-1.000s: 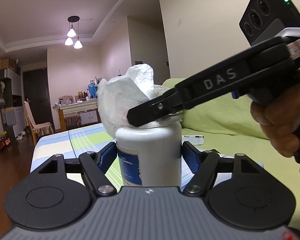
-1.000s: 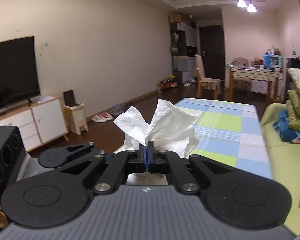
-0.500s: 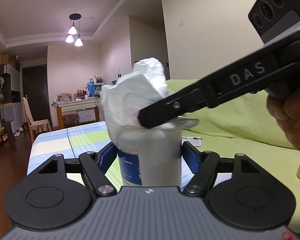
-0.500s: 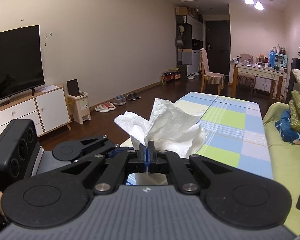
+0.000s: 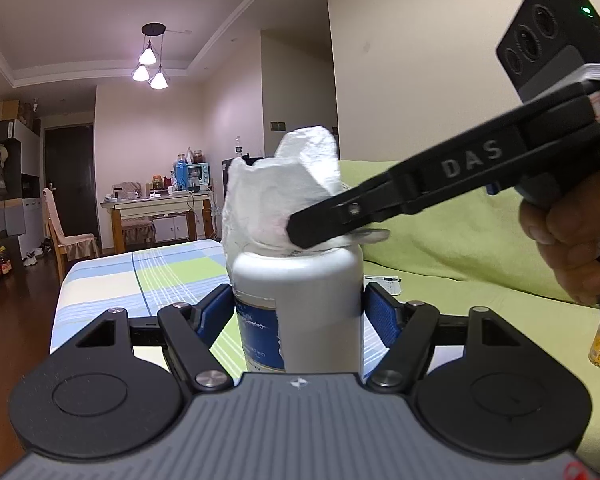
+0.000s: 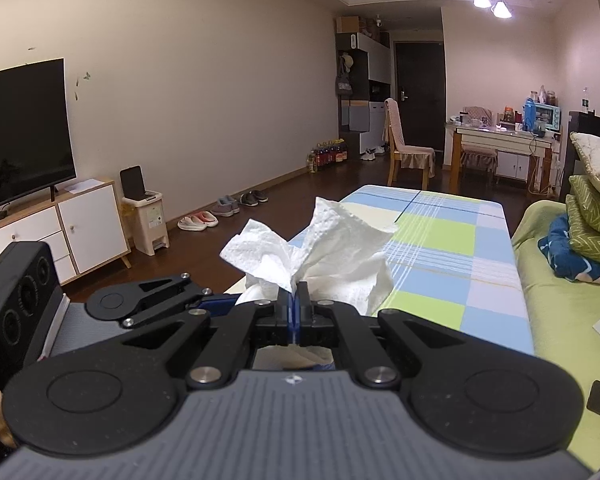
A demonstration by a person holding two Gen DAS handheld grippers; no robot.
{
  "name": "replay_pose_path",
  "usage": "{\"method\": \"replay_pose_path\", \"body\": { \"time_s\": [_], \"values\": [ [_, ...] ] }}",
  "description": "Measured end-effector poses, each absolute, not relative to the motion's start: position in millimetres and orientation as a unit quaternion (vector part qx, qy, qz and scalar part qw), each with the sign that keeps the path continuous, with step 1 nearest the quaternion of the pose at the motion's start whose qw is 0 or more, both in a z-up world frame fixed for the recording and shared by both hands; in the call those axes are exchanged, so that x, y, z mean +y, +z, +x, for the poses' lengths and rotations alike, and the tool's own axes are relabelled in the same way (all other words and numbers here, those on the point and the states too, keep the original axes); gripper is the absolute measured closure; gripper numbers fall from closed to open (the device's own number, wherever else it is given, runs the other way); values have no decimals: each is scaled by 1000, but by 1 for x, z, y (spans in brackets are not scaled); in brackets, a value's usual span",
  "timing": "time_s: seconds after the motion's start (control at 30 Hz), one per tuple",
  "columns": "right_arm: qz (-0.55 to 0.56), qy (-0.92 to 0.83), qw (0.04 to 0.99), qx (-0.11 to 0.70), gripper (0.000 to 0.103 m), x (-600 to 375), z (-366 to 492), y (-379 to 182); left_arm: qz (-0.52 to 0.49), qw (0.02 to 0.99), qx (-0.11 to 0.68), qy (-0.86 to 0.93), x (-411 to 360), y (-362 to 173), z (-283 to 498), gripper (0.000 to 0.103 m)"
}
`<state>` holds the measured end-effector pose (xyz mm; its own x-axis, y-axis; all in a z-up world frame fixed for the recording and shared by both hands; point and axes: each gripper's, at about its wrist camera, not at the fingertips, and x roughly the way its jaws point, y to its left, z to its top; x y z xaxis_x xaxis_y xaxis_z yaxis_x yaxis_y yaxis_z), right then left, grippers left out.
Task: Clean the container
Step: 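Wipe the bottle cap with the tissue in the right gripper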
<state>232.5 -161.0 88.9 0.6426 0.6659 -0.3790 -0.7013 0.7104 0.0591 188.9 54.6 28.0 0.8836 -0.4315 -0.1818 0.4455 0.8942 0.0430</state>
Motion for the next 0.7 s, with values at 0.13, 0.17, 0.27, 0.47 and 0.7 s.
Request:
{"method": "replay_pose_path", "body": {
  "time_s": [0.13,0.17,0.27,0.47,0.7],
  "values": [
    [-35,386,901,192,103,-164,228,87,47,970,84,-225,50,26,196,32],
    [-30,389,900,193,103,-164,228,87,48,970,83,-224,48,24,197,32],
    [-21,394,898,196,103,-165,230,85,49,970,83,-222,46,20,200,32],
    [-15,396,898,193,103,-169,232,80,49,971,82,-220,47,19,204,32],
    [-12,396,898,190,103,-171,229,79,59,970,82,-220,41,18,197,32]
  ]
}}
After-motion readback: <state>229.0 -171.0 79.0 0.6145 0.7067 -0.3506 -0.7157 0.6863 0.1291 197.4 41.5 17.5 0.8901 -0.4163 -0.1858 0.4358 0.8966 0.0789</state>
